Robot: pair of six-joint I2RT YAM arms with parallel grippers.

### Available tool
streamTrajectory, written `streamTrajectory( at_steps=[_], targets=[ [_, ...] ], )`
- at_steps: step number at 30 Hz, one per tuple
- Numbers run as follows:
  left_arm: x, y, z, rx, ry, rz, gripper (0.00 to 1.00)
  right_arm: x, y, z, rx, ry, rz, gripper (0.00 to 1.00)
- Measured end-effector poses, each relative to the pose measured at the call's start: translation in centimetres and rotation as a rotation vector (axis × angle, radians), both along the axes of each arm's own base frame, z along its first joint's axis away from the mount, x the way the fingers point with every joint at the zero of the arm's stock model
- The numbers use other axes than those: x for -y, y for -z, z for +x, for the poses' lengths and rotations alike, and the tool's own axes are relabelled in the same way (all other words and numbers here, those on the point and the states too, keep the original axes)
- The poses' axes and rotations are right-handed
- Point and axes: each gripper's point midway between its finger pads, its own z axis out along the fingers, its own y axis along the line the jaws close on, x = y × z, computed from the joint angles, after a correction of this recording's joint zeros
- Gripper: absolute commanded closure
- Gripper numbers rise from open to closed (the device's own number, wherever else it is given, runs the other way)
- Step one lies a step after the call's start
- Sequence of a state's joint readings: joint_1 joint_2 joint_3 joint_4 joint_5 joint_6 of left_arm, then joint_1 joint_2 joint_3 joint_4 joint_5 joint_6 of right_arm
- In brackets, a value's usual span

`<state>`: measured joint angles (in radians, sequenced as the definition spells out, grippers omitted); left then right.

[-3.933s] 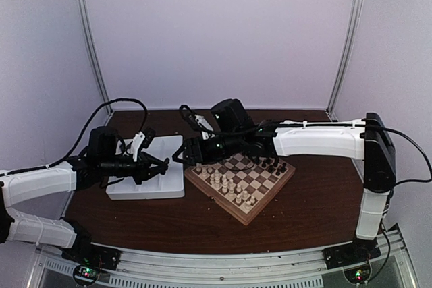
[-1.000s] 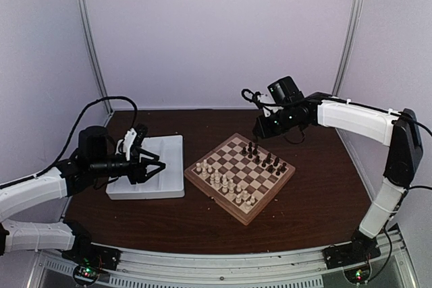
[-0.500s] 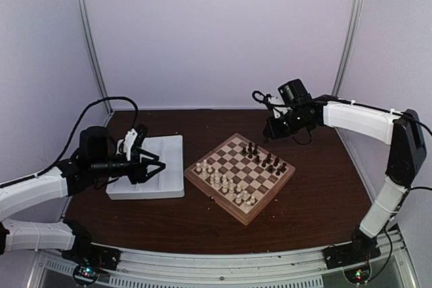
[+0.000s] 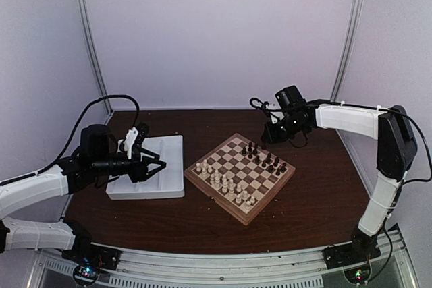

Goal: Set up the chess pieces on the board
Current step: Place the chess piece on the chessboard.

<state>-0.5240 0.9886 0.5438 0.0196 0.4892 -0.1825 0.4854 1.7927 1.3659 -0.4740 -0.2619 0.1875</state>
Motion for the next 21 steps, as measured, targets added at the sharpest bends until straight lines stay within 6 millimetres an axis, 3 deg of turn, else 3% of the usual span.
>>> streamTrajectory(
  at_steps=[21],
  targets=[
    [0.0,0.4,0.4,-0.021,-0.013,0.021,0.51,0.2,4.0,0.4,-0.076,-0.002,-0.005,0.95]
  ],
)
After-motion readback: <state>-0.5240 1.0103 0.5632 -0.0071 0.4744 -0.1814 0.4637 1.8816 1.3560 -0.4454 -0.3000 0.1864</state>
